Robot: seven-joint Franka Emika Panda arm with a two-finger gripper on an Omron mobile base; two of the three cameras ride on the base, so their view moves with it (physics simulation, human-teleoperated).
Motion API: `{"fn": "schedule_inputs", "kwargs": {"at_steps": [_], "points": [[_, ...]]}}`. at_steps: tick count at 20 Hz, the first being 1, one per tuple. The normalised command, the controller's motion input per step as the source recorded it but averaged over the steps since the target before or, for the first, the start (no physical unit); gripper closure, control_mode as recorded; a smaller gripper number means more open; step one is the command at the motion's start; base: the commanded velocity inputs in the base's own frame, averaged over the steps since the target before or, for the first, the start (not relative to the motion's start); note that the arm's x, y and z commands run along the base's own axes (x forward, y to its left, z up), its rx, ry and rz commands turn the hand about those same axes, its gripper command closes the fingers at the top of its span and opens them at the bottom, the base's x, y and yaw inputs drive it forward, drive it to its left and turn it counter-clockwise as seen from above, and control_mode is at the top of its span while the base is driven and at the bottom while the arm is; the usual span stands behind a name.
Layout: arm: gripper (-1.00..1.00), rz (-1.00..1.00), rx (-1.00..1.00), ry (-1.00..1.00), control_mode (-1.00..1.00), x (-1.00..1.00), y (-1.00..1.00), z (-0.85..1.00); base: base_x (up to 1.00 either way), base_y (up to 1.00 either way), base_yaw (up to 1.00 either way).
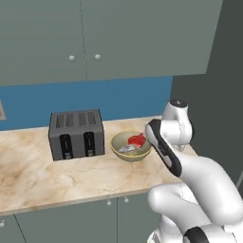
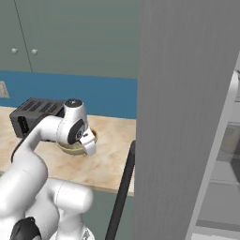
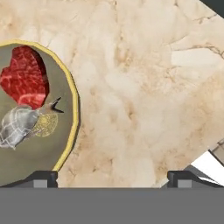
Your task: Place the bowl with the broccoli and lemon on the second highest shelf of the fridge. Place the bowl with the fish and steak on the top shelf of the fridge.
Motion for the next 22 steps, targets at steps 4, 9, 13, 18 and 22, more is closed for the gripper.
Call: {"fn": "schedule_inputs", "kwargs": {"at_steps": [4,9,13,18,22], "points": [[-1.00,0.07,0.00,0.22,-1.00,0.36,0.29,-0.36,0.00,0.00,0.00],[-1.00,0.02,0.00,0.08,-1.00,0.29,0.13,-0.68,0.00,0.00,0.00],[-1.00,0.00,0.00,-0.01,-1.00,0.31,0.09,-0.45,0.00,0.00,0.00],[-1.00,0.00,0.00,-0.09,-1.00,0.33,0.06,-0.17,0.00,0.00,0.00],[1.00,-0.01,0.00,-0.03,-1.00,0.27,0.03,-0.33,0.00,0.00,0.00]]}}
